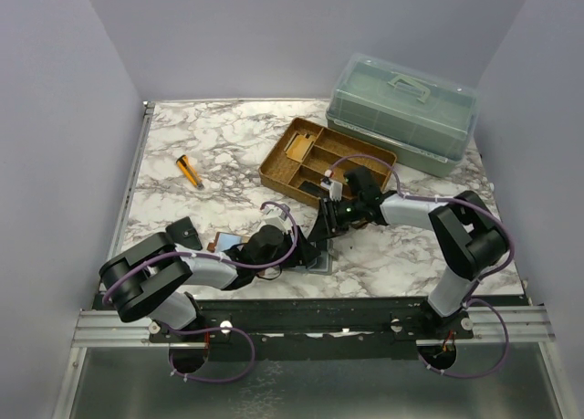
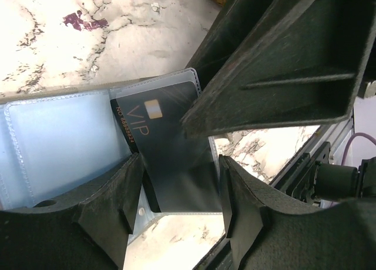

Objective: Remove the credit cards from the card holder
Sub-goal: Remove the credit card from the card holder.

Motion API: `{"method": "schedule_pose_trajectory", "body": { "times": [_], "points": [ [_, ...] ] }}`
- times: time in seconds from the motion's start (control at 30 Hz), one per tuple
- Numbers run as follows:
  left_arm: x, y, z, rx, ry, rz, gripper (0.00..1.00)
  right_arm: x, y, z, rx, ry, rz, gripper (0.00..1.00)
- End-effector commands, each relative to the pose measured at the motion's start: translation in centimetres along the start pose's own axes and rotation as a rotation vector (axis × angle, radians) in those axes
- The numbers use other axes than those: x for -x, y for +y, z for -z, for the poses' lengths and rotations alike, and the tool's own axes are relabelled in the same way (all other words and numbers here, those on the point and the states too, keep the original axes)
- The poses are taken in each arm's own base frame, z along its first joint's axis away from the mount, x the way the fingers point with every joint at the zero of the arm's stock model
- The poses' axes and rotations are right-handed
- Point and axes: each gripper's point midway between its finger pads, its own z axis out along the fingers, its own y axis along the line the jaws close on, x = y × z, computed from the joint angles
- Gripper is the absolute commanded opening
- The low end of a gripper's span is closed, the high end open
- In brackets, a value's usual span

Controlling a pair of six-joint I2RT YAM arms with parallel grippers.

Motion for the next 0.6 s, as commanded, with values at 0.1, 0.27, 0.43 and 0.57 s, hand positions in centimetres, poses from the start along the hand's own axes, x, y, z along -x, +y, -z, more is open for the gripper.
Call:
{"method": "schedule_pose_trajectory", "body": {
  "times": [0.1, 0.27, 0.43, 0.57],
  "points": [
    [-3.0, 4.3, 1.2, 0.146, 0.096, -0.016, 0.61, -0.5, -1.2, -1.5, -0.090, 0.054, 0.028, 0.17],
    [-2.5, 2.7, 2.5, 0.069, 0.074, -0.002, 0.73, 0.1, -1.7, -0.9, -0.134, 0.014, 0.116, 0.00],
    [-1.8, 0.0, 4.3, -0.107, 0.034, 0.025, 0.81, -0.2, 1.5, -0.2, 0.028, 0.033, 0.210, 0.00],
    [-1.0, -1.5, 5.6, -0.211, -0.003, 0.035, 0.79, -0.5, 3.4, 0.6, 0.153, 0.074, 0.237, 0.00]
  ]
}}
